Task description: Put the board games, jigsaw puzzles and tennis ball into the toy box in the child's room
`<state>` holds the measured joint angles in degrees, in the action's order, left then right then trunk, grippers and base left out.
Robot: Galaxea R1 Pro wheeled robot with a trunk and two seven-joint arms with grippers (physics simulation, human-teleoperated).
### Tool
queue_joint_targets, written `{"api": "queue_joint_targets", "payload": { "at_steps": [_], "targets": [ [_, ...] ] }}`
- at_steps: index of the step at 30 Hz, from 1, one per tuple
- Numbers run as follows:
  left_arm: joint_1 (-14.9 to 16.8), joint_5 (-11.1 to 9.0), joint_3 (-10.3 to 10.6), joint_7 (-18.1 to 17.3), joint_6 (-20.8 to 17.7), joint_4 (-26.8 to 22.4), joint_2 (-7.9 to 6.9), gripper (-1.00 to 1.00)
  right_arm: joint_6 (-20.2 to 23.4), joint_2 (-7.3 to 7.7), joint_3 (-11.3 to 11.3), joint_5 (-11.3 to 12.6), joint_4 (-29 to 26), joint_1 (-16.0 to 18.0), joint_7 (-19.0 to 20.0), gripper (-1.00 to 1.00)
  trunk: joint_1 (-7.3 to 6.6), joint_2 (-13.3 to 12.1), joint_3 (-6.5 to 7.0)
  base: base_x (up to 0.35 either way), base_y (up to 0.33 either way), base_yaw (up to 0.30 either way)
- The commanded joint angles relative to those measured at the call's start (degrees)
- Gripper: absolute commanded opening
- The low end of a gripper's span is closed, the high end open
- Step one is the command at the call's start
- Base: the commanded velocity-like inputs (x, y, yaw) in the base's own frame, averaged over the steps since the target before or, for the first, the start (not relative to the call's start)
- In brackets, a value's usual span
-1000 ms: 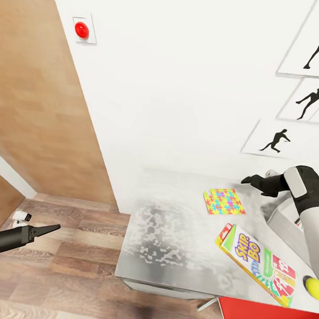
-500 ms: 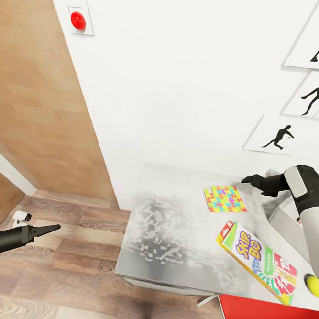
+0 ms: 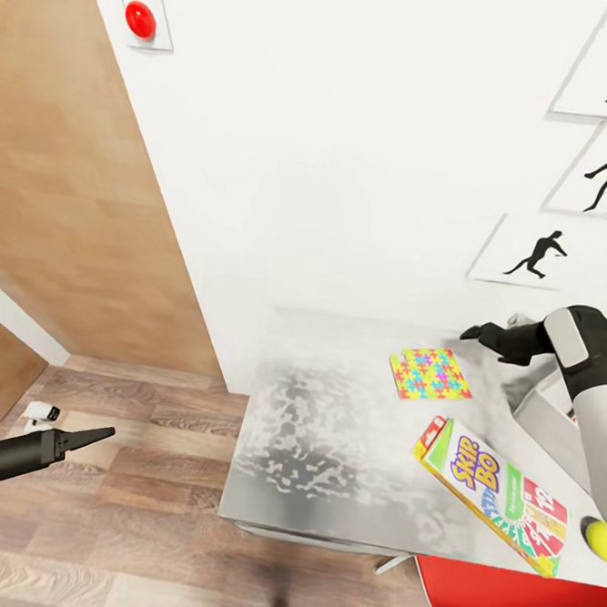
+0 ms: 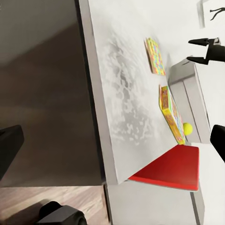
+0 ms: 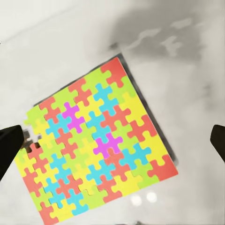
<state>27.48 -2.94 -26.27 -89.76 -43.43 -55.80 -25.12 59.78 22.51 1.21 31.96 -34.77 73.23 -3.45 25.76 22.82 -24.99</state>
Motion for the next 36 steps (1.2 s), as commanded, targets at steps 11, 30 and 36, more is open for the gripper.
{"api": "queue_joint_targets", "payload": {
  "at_steps": [11, 30, 36],
  "targets": [
    [0.03, 0.04, -0.01, -0.24, -0.61, -0.01, -0.01, 1.0, 0.22, -0.01, 0.02, 0.38, 0.04, 1.4, -0.33, 1.0, 0.03, 0.1, -1.13, 0.0, 0.0, 0.0],
    [0.03, 0.04, -0.01, -0.24, -0.61, -0.01, -0.06, 1.0, 0.22, 0.25, -0.06, 0.38, 0.1, 1.58, -0.3, 1.0, 0.03, 0.1, -2.92, 0.0, 0.0, 0.0],
    [0.03, 0.04, -0.01, -0.24, -0.61, -0.01, -0.09, 1.0, 0.22, 0.91, -0.06, 0.42, 0.12, 1.57, -0.31, 1.0, 0.03, 0.1, -3.49, 0.0, 0.0, 0.0]
  ]
}}
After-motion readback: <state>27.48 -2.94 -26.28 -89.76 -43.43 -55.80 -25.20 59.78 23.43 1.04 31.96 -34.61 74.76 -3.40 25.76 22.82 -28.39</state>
